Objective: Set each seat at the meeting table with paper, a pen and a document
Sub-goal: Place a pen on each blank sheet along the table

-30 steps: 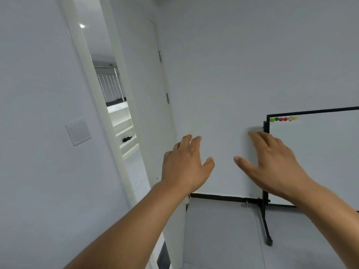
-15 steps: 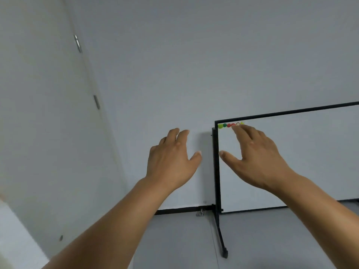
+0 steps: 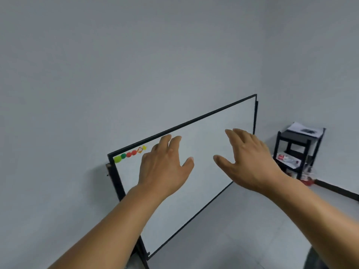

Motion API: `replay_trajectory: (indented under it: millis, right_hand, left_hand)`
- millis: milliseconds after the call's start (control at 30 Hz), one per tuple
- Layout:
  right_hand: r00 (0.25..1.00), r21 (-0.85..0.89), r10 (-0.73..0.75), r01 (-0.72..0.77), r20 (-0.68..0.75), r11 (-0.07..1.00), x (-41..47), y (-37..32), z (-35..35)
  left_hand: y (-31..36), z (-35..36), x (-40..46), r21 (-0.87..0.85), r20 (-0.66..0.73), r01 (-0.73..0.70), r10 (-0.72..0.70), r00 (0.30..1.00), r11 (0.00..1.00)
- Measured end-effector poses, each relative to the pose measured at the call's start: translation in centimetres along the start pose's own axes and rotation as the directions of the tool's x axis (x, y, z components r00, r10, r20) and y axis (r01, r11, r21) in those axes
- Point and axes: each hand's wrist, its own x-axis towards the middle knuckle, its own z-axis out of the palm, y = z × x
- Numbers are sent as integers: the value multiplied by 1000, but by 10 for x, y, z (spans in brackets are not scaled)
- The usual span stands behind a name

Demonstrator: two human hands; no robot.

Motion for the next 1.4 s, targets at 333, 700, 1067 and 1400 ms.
replay_trajectory:
  millis: [333, 700, 1067, 1400]
  right_hand:
    - [969, -36, 228, -232, -98, 972, 115, 156, 22]
    - [896, -92, 417, -433, -151, 897, 227, 313, 39]
    - [770, -172, 616, -638, -166, 750, 365, 456, 86]
    - [643, -196, 736, -766, -214, 612, 425, 601, 90]
  left_hand:
    - [89, 105, 191, -47, 30, -207, 209, 978, 977]
    - [192, 206, 376, -117, 73, -380, 389, 918, 918]
    - [289, 353, 578, -263, 147, -546, 593, 792, 795]
    - [433, 450, 693, -325, 151, -682, 748, 646, 655]
